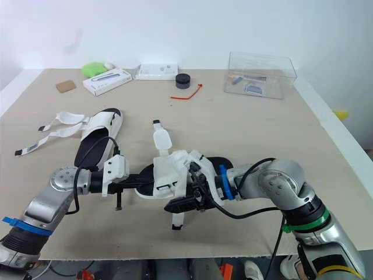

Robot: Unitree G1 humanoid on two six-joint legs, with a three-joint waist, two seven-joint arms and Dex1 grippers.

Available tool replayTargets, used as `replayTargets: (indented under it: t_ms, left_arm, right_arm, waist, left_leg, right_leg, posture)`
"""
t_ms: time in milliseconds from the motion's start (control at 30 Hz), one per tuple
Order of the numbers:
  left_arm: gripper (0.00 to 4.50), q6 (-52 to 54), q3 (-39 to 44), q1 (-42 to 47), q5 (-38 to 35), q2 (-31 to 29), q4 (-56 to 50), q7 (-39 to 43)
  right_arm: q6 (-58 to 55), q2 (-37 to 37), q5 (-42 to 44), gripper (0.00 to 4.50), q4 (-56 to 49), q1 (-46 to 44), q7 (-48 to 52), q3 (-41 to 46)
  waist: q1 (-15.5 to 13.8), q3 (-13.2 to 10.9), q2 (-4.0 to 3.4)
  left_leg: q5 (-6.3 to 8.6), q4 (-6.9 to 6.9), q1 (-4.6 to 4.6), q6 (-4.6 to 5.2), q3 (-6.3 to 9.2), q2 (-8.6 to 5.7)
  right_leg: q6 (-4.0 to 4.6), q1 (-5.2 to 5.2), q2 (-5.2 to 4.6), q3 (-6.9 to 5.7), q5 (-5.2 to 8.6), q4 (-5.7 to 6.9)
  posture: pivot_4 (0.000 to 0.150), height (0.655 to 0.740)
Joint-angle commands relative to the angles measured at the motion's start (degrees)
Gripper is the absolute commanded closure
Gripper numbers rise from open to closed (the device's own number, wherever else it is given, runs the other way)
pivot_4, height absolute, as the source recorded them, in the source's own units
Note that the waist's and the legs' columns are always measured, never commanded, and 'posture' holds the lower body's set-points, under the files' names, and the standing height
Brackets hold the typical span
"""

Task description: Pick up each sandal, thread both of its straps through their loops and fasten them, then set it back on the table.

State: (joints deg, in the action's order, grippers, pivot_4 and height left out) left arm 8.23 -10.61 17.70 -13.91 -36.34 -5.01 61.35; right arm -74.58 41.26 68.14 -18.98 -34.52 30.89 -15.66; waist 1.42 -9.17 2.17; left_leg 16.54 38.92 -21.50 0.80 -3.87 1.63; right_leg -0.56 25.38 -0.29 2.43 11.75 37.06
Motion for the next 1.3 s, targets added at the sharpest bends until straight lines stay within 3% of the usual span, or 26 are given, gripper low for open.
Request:
replayTargets:
  t_ms: [33,467,700,867,1000,1300]
  left_arm:
    - [4.5,-1.6,0.7,0.7,0.9,0.6,0.8,-1.0]
    - [4.5,-0.5,0.5,-1.2,0.3,0.6,-1.3,-0.8]
    - [4.5,-0.4,0.6,-1.1,0.3,0.4,-1.5,-0.6]
    - [4.5,-0.4,0.4,-1.4,0.4,0.4,-1.9,-0.5]
    - [4.5,-0.7,0.2,-1.3,0.5,0.5,-1.4,-0.3]
    - [4.5,-1.0,-0.3,-0.8,0.9,1.5,-0.8,-0.6]
  right_arm:
    - [-1.7,-0.3,-0.4,1.05,-0.4,-1.0,0.6,2.8]
    - [-6.6,-0.9,1.7,1.05,-3.4,3.7,0.3,7.6]
    - [-8.8,-3.0,3.3,4.43,-2.8,5.0,-1.2,10.4]
    - [-12.9,-5.3,9.9,4.43,2.6,2.5,-3.4,14.6]
    - [-16.4,-7.1,13.5,4.43,15.4,-8.5,-5.6,17.3]
    - [-17.4,-5.6,1.2,4.43,27.4,-20.5,1.9,11.0]
  waist:
    - [0.0,0.0,0.0]
    - [0.0,0.0,0.01]
    - [0.0,0.0,0.01]
    - [0.0,0.0,0.01]
    - [0.2,0.0,0.01]
    - [0.1,0.0,0.0]
  left_leg:
    - [0.0,0.0,0.0,0.0,0.0,0.0]
    - [0.01,0.0,-0.02,0.01,0.03,-0.01]
    - [0.01,0.0,-0.02,0.01,0.03,-0.01]
    - [0.01,0.0,-0.02,0.01,0.05,-0.02]
    - [0.0,0.0,0.01,0.01,-0.02,-0.03]
    - [0.09,0.0,-0.13,0.17,0.02,-0.04]
  right_leg:
    - [0.0,0.0,0.0,0.0,-0.01,0.0]
    - [-0.02,0.0,-0.01,-0.02,0.01,-0.01]
    - [-0.02,-0.01,0.02,-0.02,0.01,-0.01]
    - [-0.02,-0.01,0.02,-0.02,0.01,-0.01]
    - [-0.04,-0.01,0.06,0.04,-0.04,-0.01]
    - [-0.01,0.02,-0.02,-0.04,-0.02,-0.08]
  posture:
    - [0.15,0.74]
    - [0.15,0.74]
    - [0.15,0.74]
    - [0.15,0.74]
    - [0.15,0.74]
    - [0.15,0.74]
